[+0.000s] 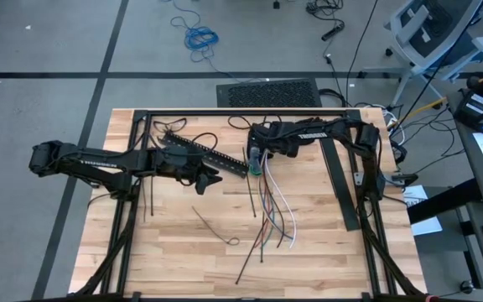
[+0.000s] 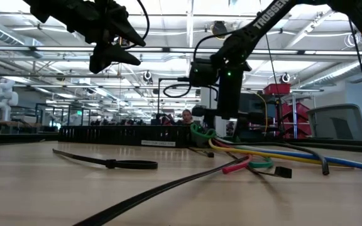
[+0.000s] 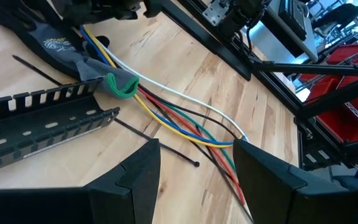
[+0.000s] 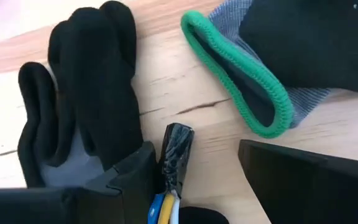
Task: Ziptie cables
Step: Wrap the cable wires with the black zip tie
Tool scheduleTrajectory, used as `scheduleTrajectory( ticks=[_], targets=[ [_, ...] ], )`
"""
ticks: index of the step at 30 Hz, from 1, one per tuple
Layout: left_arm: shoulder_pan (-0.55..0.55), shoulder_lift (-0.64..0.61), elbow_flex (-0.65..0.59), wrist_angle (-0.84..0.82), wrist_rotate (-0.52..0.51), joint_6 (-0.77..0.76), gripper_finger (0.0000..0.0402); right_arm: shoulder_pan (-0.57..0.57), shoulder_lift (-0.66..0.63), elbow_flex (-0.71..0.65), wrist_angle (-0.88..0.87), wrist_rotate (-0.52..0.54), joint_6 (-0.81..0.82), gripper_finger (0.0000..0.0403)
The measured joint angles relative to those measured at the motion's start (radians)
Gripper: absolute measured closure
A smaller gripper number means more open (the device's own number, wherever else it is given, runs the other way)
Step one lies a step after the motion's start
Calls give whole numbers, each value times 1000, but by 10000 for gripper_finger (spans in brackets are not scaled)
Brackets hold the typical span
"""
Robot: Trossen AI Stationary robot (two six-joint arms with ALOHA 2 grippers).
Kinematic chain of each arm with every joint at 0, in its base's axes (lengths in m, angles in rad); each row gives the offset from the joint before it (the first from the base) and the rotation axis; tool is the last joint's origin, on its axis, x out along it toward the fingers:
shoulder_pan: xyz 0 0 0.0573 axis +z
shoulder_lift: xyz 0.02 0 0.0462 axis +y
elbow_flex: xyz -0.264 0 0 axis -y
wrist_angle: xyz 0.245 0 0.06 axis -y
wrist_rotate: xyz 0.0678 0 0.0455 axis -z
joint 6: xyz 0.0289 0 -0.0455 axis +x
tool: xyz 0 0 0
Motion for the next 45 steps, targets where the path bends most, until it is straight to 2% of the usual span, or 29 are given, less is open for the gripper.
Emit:
scheduleTrajectory(
  ticks=[8, 13, 24, 31, 40, 42, 45],
  targets=[
    [0, 0, 0, 0, -1, 0, 206, 1, -2, -7, -109, -10, 16, 179],
    [0, 0, 0, 0, -6, 0, 206, 4, -3, -8, -84, -41, 45, 179],
    [0, 0, 0, 0, -6, -4, 206, 67, -1, -9, -62, -26, 268, 179],
    [0, 0, 0, 0, -6, -4, 206, 71, 23, -7, -63, -9, 279, 182],
    [0, 0, 0, 0, -6, -5, 206, 49, 25, -9, -67, -28, 264, 231],
    [0, 0, 0, 0, -6, -6, 206, 54, 31, -9, -72, -16, 260, 253],
    [0, 0, 0, 0, -6, -6, 206, 53, 36, -9, -70, -17, 233, 307]
  ],
)
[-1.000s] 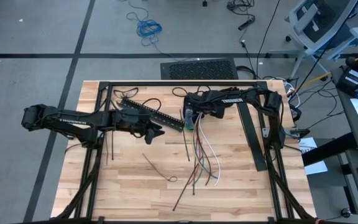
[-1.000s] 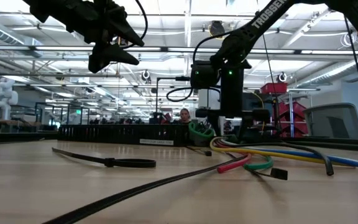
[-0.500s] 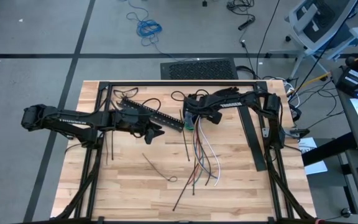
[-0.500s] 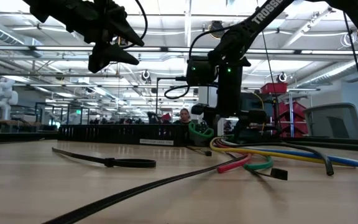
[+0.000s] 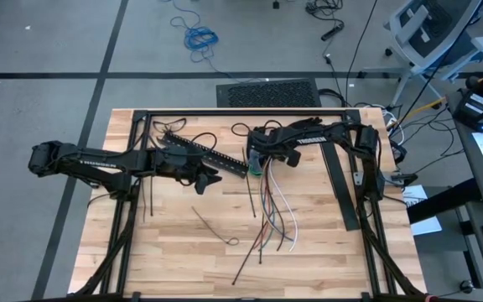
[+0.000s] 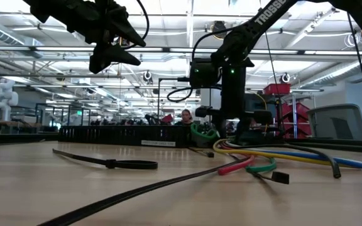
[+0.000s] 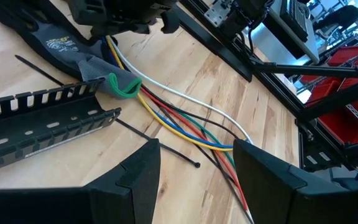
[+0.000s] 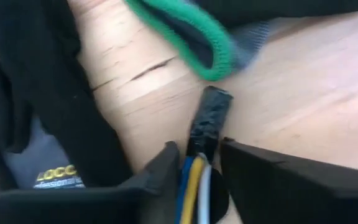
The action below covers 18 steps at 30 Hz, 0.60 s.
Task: Ziptie cables
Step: Wrap the cable wires with the black zip tie
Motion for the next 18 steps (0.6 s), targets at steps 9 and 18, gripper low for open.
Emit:
scheduleTrajectory(
  ticks=[9, 18],
  targets=[
    [0, 0, 0, 0, 0, 0, 206, 1, -4, -2, 50, -4, -188, 376],
    [0, 0, 0, 17, -48, 6, 206, 0, -121, -3, 47, 29, -366, 376]
  ],
)
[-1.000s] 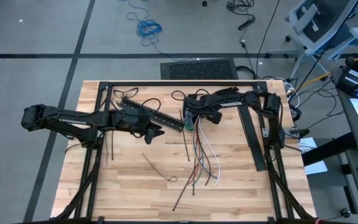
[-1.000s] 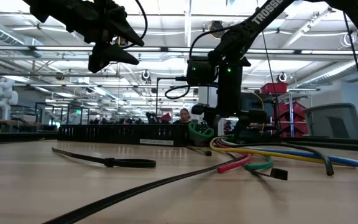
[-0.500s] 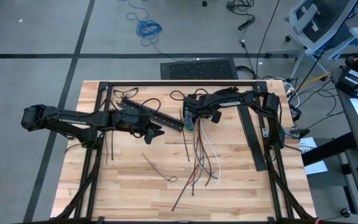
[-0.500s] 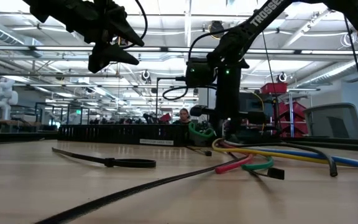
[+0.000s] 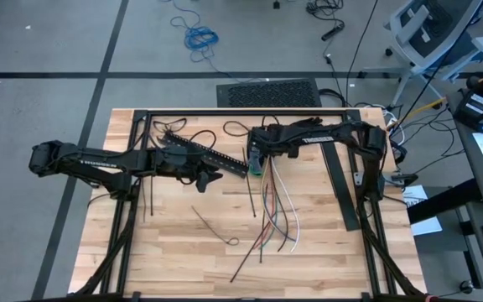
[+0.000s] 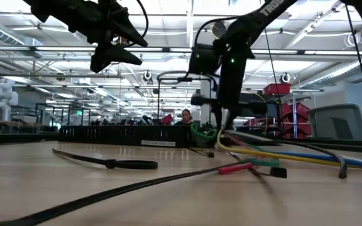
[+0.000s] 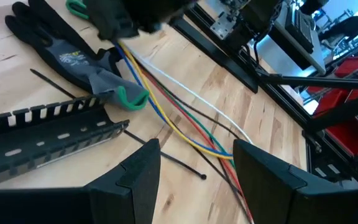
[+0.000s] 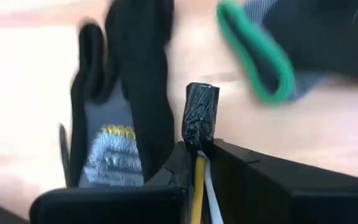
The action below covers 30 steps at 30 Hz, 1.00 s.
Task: Ziptie cables
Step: Wrap the cable wires with the black zip tie
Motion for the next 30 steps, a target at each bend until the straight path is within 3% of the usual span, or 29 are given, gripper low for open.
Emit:
scheduleTrajectory(
  ticks=[7, 12, 17, 22, 26, 30],
  targets=[
    [0, 0, 0, -3, -14, 1, 206, -14, -95, 0, -13, 53, -130, 376],
    [0, 0, 0, -3, -20, 53, 206, -25, -221, 0, -38, 60, -325, 376],
    [0, 0, 0, -4, -13, 139, 206, -4, -405, 1, -127, -18, -542, 376],
    [-3, 0, 0, -5, -1, 260, 206, 60, -591, 2, -330, -153, -695, 376],
    [-5, 0, 0, 0, -2, 328, 206, 158, -686, 2, -528, -286, -740, 376],
    [-27, 0, 0, 4, 22, 452, 206, 308, -720, 2, -611, -327, -748, 376]
  ],
)
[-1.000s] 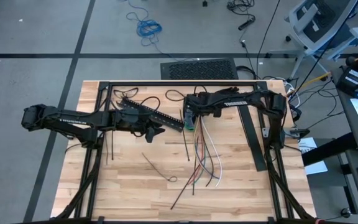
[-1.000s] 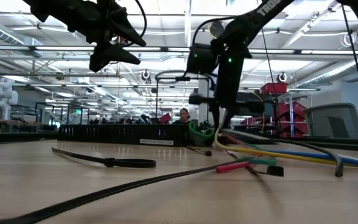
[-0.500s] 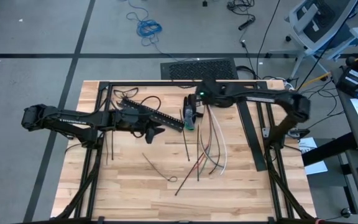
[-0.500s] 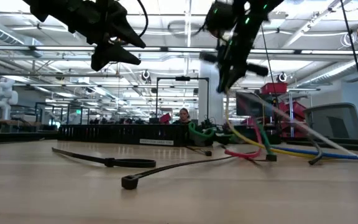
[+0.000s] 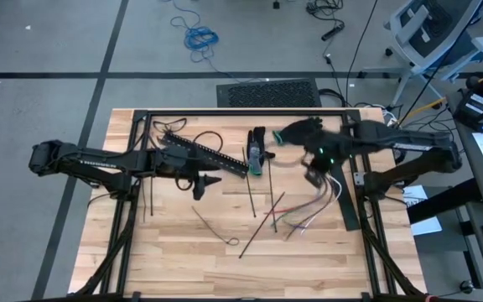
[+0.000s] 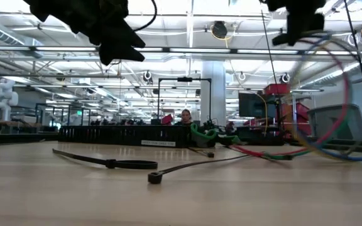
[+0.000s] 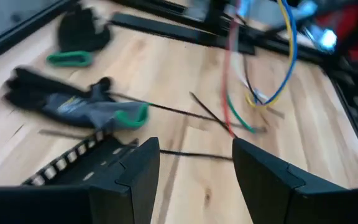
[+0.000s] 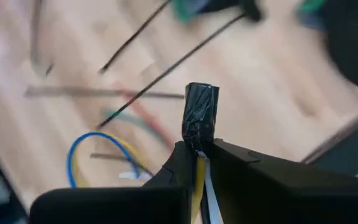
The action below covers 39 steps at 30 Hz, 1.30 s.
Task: Ziptie cables
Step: Wrap the cable wires with the black zip tie
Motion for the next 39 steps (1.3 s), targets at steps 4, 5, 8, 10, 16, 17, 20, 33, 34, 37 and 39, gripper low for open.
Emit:
scheduleTrajectory(
  ticks=[4, 5, 8, 10, 16, 17, 20, 33, 34, 37, 39],
  targets=[
    [-50, 0, 0, -13, 19, 93, 206, 150, 10, -5, 56, -24, -67, 376],
    [-63, 3, 0, -18, 18, 95, 206, 181, 16, -18, 93, -25, -84, 376],
    [-109, 15, 0, -43, -21, 93, 206, 251, 27, -107, 223, -27, -109, 376],
    [-144, 29, 0, -87, -61, 92, 206, 283, 27, -200, 365, -60, -110, 376],
    [-261, 94, 0, -206, -80, 92, 206, 326, 28, -476, 826, -173, 11, 376],
    [-279, 107, 0, -216, -79, 92, 206, 329, 28, -505, 887, -174, 49, 376],
    [-322, 151, 0, -231, -77, 92, 206, 340, 42, -542, 997, -172, 135, 376],
    [-362, 212, 0, -212, -74, 97, 206, 399, 467, -240, 1028, -156, 255, 376],
    [-362, 212, 0, -196, -65, 111, 206, 408, 498, -210, 1027, -161, 272, 376],
    [-362, 217, 0, -134, 16, 148, 206, 439, 570, -140, 1011, -170, 331, 376],
    [-362, 224, 0, -106, 95, 112, 206, 465, 588, -123, 993, -155, 378, 376]
  ],
)
